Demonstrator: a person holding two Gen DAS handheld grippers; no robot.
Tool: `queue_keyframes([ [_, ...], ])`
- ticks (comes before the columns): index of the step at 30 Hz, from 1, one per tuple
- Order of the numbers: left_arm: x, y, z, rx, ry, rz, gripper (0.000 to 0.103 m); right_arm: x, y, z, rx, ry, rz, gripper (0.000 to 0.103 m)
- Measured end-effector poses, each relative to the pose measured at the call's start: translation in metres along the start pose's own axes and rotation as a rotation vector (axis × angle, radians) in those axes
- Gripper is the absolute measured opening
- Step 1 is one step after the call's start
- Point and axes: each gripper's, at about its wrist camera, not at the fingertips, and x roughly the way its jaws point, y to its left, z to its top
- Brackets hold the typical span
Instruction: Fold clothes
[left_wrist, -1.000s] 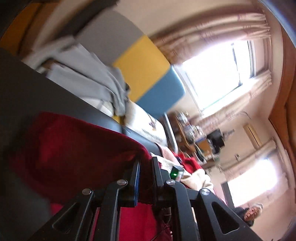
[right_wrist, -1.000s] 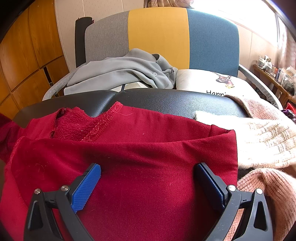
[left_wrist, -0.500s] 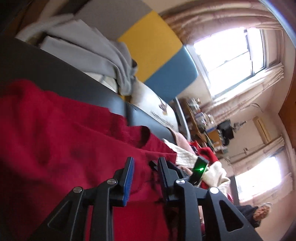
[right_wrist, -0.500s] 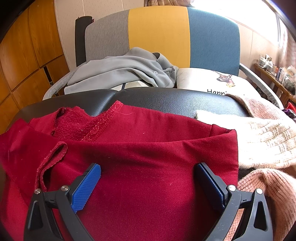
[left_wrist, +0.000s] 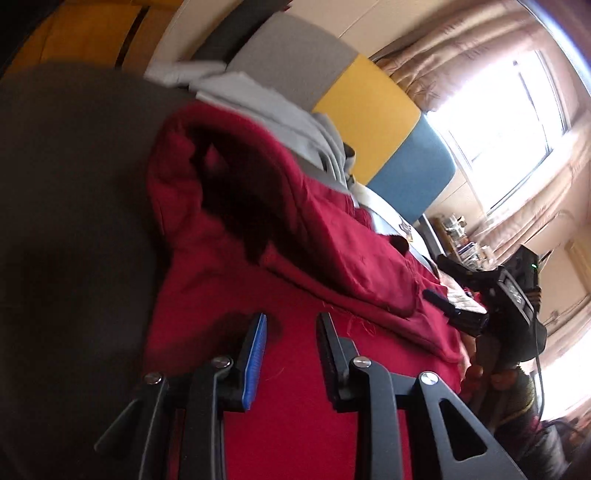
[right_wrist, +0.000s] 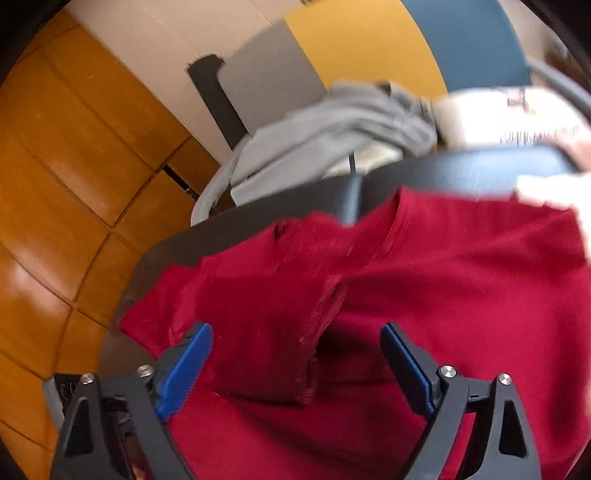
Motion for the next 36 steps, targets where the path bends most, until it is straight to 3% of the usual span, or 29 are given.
queue_keyframes([
  [5,0.014,0.009,-0.001,0.025,0.009,0.004,0.037,0.012,0.006,-0.007,0.03,0.0,0.009,0.092],
  [7,0.012,0.018,-0.001,-0.006,-0.003,-0.041,0.038,0.016,0.015,-0.009,-0.029,0.019,-0.044,0.075],
  [9,0.009,0.022,-0.004,-0.031,-0.007,-0.072,0.038,0.023,0.025,-0.01,-0.102,0.05,-0.119,0.03],
  [14,0.008,0.019,-0.007,-0.008,-0.016,-0.053,0.038,0.017,0.044,-0.01,-0.194,0.059,-0.16,0.01],
  [23,0.0,0.015,0.016,-0.038,-0.056,-0.016,0.04,-0.07,0.111,0.034,-0.387,-0.073,-0.076,0.009],
  [26,0.01,0.011,0.025,0.0,-0.053,0.048,0.04,-0.103,0.109,0.043,-0.393,-0.143,-0.116,0.009],
  [28,0.018,0.013,0.023,0.016,-0.028,0.072,0.04,-0.112,0.086,0.046,-0.336,-0.141,-0.131,0.012],
  [29,0.021,0.014,0.021,0.014,-0.029,0.068,0.04,-0.111,0.072,0.047,-0.29,-0.119,-0.101,0.015],
  [31,0.024,0.015,0.019,0.007,-0.038,0.061,0.04,-0.101,0.037,0.04,-0.16,-0.076,-0.002,0.038],
  [32,0.025,0.014,0.019,0.003,-0.04,0.06,0.04,-0.092,0.023,0.033,-0.11,-0.056,0.029,0.06],
  [33,0.025,0.014,0.019,0.006,-0.042,0.063,0.04,-0.082,0.011,0.025,-0.065,-0.038,0.054,0.064],
  [36,0.024,0.01,0.018,0.028,-0.042,0.087,0.04,-0.045,-0.008,0.006,0.027,0.031,0.133,0.064],
])
